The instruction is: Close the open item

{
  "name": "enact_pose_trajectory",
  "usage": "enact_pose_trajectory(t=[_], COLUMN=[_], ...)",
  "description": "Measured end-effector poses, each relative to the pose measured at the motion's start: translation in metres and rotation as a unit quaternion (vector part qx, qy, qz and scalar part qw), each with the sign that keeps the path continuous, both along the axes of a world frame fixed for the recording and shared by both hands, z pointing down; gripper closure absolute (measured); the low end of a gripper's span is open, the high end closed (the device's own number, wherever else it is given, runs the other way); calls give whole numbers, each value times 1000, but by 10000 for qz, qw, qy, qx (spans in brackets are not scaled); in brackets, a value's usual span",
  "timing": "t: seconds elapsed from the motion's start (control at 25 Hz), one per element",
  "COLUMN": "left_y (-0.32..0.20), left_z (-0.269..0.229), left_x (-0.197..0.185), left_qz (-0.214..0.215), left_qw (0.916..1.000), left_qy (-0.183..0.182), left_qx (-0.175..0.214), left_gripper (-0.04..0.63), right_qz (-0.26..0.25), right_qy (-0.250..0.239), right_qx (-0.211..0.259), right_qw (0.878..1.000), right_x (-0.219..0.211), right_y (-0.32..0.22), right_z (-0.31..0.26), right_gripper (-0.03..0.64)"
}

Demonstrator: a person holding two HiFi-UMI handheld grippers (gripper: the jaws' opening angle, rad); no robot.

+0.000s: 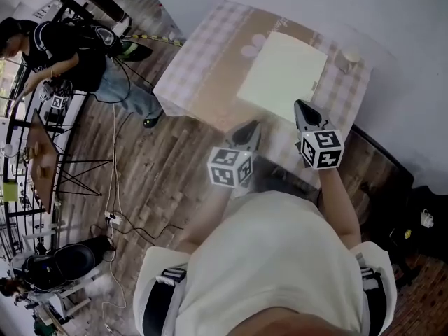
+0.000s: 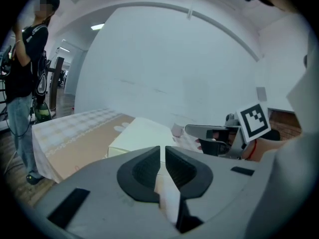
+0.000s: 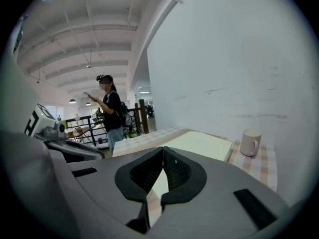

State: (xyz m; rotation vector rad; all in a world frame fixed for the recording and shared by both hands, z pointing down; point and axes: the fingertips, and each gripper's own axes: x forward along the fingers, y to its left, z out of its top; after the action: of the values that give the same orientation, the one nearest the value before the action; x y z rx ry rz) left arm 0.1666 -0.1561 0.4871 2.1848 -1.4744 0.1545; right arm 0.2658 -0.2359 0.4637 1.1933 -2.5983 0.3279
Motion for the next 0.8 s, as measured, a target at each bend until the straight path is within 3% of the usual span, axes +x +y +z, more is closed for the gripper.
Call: enact_pose_trajectory(t=[0.4, 0.8], left_y=[68, 150], left_z=[-17, -34], left_x=[-28, -52], left_qz=[-20, -136], left_qw=[10000, 9997], left_qy=[-33, -37], left_qx=[89, 186], left_gripper=[568, 580], right_qz=[-137, -199], right_qy=[-423, -341], right_qx=[303, 548], right_qw=[9986, 9977], right_x=[-45, -63], right_y=[108, 194], right_z=[-34, -52], right_gripper=[617, 617])
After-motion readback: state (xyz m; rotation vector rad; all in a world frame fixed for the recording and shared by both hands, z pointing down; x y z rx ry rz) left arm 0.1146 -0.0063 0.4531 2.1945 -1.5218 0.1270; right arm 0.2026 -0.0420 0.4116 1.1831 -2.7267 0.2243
